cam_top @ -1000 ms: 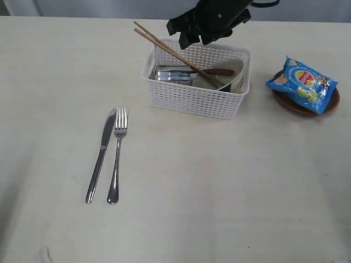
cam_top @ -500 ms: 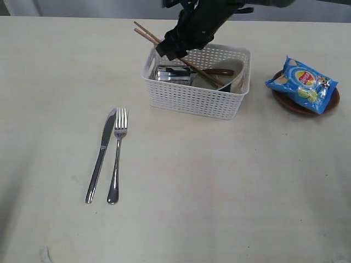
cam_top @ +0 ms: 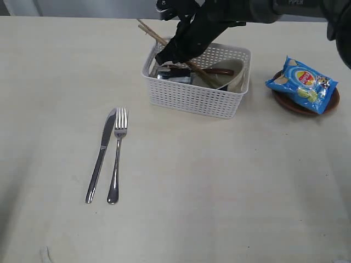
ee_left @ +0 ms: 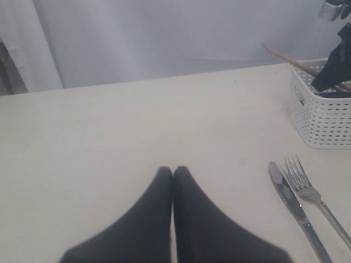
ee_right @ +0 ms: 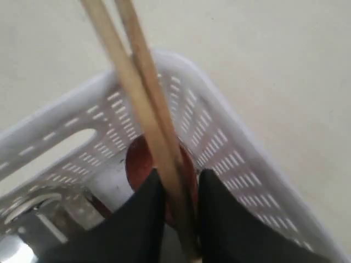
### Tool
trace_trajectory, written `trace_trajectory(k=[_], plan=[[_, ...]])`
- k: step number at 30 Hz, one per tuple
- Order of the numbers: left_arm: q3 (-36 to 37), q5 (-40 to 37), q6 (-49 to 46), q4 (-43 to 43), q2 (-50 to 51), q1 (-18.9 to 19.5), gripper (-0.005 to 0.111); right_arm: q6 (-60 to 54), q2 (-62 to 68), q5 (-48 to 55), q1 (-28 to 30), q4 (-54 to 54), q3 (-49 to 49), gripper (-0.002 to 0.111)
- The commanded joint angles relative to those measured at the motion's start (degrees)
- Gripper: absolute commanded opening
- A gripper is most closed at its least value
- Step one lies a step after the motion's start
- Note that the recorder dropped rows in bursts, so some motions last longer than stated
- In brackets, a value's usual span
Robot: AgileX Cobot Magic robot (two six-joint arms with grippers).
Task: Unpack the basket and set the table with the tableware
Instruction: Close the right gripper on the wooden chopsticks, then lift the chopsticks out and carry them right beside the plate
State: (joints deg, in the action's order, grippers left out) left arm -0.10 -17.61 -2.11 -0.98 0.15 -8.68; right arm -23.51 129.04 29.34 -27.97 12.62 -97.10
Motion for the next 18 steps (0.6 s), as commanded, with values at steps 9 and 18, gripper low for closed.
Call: trace_trajectory(k=[9,18], plan=[[0.1,0.5,0.2,-0.3,-0.2,0.1,0.000,-0.3,-1.1,1.0,-0.3,-1.6,-0.3,-0.001],[0.1,0.5,0.2,-0.3,-0.2,0.1,0.000,-0.3,-7.7,1.9,-0.3,-2.2,-0.3,-0.001]])
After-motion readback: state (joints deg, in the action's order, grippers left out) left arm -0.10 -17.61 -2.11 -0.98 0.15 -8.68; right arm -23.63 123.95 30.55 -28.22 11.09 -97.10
